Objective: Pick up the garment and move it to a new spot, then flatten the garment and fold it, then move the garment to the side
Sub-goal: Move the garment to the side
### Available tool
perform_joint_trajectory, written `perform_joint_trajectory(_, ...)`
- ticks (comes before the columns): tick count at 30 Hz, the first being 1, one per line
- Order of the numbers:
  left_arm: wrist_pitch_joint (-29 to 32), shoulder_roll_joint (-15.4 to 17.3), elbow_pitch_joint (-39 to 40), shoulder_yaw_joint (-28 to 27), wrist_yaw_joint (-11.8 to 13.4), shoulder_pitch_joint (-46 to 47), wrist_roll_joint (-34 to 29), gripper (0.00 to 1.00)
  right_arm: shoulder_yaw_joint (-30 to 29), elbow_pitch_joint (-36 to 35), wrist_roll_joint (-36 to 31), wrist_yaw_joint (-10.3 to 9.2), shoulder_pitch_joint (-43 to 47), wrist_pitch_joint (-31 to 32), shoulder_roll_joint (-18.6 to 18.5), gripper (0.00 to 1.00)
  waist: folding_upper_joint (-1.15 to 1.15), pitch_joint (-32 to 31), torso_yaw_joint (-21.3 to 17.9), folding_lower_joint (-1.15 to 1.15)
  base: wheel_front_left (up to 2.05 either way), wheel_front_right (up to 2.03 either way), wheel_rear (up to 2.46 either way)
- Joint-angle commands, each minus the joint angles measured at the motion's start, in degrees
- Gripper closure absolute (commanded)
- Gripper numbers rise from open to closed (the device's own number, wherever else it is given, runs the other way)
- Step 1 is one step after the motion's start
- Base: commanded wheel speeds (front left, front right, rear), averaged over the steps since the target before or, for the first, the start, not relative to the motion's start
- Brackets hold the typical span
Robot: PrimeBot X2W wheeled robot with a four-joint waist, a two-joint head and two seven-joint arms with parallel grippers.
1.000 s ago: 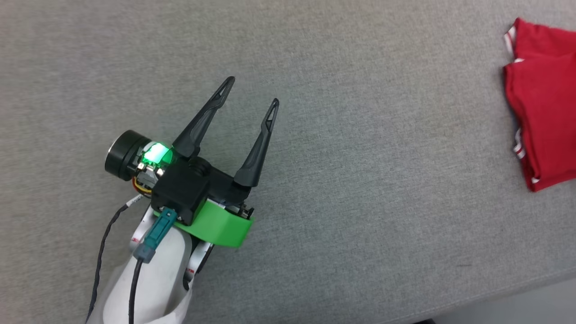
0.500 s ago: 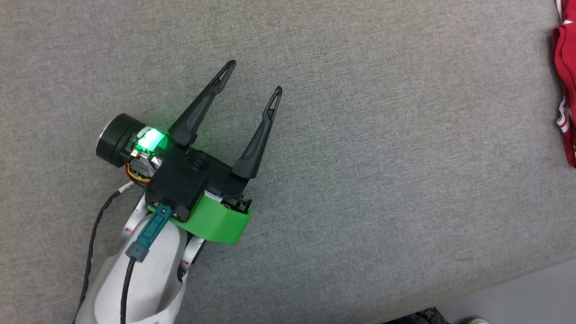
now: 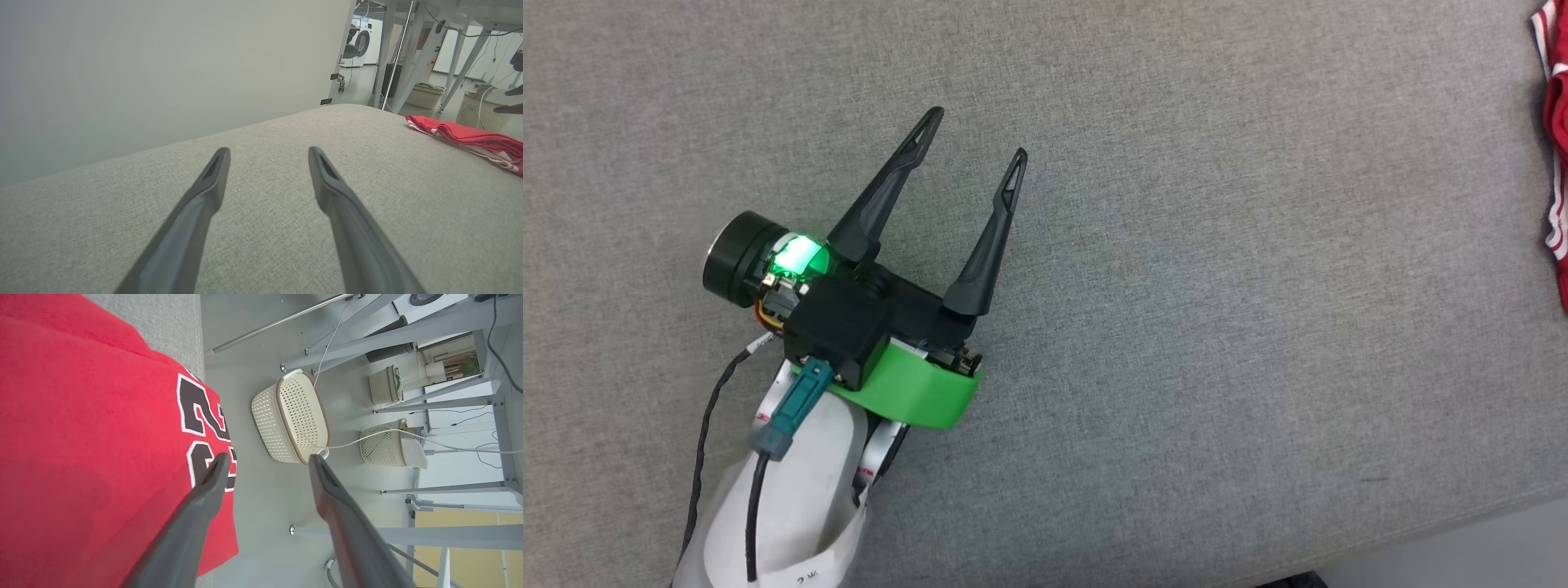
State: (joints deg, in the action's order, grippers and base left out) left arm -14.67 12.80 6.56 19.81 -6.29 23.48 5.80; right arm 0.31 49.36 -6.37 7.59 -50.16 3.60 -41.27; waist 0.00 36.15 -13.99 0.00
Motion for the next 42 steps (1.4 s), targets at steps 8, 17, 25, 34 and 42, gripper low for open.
perform_joint_trajectory(8,-0.3,-2.2,-3.6,-4.6,1.2,-4.6,2.6,0.0,3.6,-4.5,0.9,-0.1,-0.7,-5.3,2.8,0.0,0.0,-11.4,1.9,0.0,0.0,0.0,0.0)
perform_joint_trajectory(17,-0.3,-5.3,-6.9,-10.8,1.2,-10.5,5.1,0.0,1.6,-16.2,13.6,-0.1,7.5,-11.3,11.2,0.0,0.0,-20.3,4.7,0.0,0.0,0.0,0.0)
perform_joint_trajectory(25,-0.3,-7.4,-11.0,-13.4,0.4,-15.0,7.0,0.0,0.7,-31.0,19.3,-0.1,22.5,-14.1,20.5,0.0,0.0,-25.9,7.8,0.0,0.0,0.0,0.0)
perform_joint_trajectory(34,-0.3,-9.1,-13.2,-16.2,0.3,-19.2,8.2,0.0,-1.6,-41.0,21.0,-0.1,36.3,-17.2,30.1,0.0,0.0,-30.1,11.0,0.0,0.0,0.0,0.0)
perform_joint_trajectory(42,-0.3,-9.7,-13.9,-18.4,0.8,-22.1,7.1,0.0,-0.6,-44.6,21.6,-0.1,45.1,-18.3,33.4,0.0,0.0,-32.0,13.3,0.0,0.0,0.0,0.0)
